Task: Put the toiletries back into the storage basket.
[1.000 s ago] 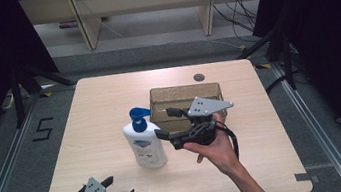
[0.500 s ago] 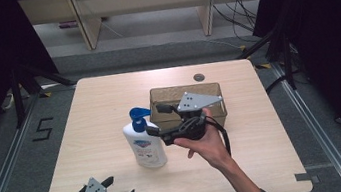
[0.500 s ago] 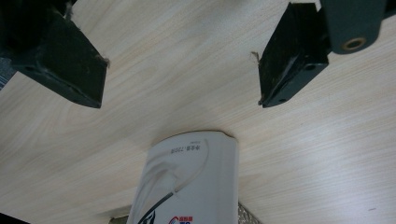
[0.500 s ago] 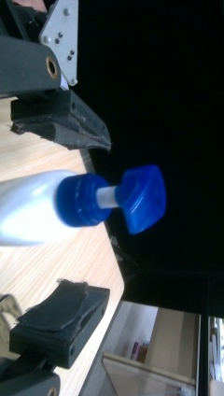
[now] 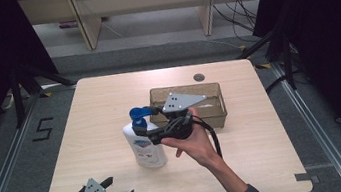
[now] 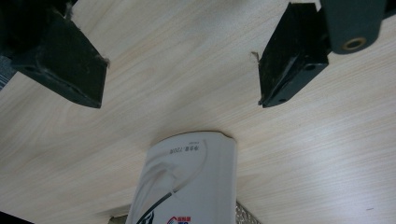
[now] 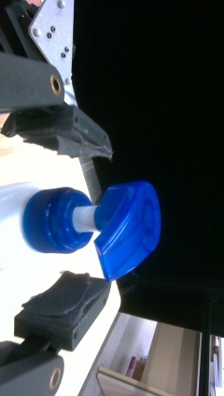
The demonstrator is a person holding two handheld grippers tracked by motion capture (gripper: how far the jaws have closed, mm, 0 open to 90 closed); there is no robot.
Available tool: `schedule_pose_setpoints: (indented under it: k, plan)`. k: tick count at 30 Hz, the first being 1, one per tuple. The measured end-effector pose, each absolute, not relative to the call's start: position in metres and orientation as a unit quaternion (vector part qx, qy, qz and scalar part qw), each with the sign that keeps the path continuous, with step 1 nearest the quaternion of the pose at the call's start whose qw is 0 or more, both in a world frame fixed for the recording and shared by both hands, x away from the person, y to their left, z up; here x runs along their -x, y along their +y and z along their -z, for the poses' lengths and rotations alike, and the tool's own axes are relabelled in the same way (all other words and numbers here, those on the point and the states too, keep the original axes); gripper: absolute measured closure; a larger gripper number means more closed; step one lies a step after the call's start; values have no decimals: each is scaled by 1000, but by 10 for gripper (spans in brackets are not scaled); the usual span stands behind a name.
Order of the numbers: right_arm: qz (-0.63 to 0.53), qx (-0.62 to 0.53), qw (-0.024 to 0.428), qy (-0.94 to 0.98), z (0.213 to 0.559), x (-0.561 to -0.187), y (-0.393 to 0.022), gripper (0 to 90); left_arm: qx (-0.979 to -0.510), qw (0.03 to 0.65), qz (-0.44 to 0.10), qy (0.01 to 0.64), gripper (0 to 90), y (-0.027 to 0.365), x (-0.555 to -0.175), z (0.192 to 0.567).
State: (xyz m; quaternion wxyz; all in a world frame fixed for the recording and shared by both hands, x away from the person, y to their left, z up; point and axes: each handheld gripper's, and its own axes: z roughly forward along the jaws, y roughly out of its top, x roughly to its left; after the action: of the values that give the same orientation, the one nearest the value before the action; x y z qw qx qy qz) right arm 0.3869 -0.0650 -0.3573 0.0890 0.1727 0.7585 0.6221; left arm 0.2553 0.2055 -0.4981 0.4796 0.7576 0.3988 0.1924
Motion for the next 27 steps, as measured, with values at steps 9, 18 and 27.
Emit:
schedule_pose_setpoints:
  k: [9,18,27]
  plan:
    - [-625,-163,91,758,357,-392,-58,499,-754,483,-191,401,149,205,-254,498]
    - [-620,-155,97,763,359,-394,-56,602,-755,484,-189,401,149,205,-254,498]
    - [-627,-159,106,755,358,-393,-53,626,-758,482,-195,395,149,206,-254,497]
